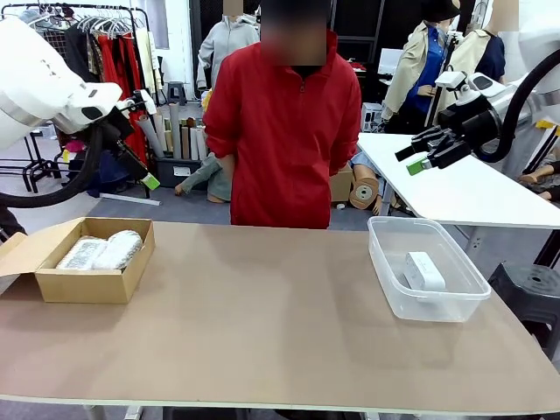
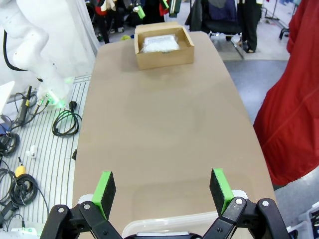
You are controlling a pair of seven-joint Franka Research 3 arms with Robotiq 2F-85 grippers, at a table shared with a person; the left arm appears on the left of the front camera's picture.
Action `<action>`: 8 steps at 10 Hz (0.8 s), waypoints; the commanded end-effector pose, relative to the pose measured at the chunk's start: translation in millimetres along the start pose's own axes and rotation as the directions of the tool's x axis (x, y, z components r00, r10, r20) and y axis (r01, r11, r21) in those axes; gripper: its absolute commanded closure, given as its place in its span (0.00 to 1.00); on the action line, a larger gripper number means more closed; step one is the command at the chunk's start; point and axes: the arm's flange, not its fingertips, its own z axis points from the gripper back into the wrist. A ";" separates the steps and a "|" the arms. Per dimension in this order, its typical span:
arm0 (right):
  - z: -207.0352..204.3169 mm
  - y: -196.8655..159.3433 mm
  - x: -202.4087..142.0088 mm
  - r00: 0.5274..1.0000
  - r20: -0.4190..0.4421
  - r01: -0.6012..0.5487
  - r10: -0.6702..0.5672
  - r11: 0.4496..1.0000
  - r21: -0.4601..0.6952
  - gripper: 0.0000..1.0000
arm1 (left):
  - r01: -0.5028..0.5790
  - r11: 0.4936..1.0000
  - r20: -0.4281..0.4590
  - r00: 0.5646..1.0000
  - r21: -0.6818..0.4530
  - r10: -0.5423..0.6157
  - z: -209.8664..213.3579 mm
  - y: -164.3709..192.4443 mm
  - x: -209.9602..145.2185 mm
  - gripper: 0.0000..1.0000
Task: Separate and place wrapped and unwrapped clocks.
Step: If the picked Digital clock is wrapped, place it in the Package Box ; if not, place it in the Organizing box.
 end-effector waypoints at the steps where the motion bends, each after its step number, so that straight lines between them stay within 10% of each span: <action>1: 2.2 -1.7 4.1 1.000 0.002 0.004 -0.004 1.000 -0.004 0.00 | 0.000 1.000 0.003 1.000 0.000 0.000 1.4 -2.2 0.0 0.00; 5: 2.2 -1.7 4.1 1.000 0.002 0.004 -0.004 1.000 -0.004 0.00 | 0.204 0.948 -0.114 0.965 -0.243 -0.237 -6.7 25.8 -10.3 0.00; 8: 2.2 -1.7 4.1 1.000 0.002 0.004 -0.004 1.000 -0.004 0.00 | 0.364 0.877 0.077 0.930 -0.313 -0.359 -24.9 50.4 -23.4 0.00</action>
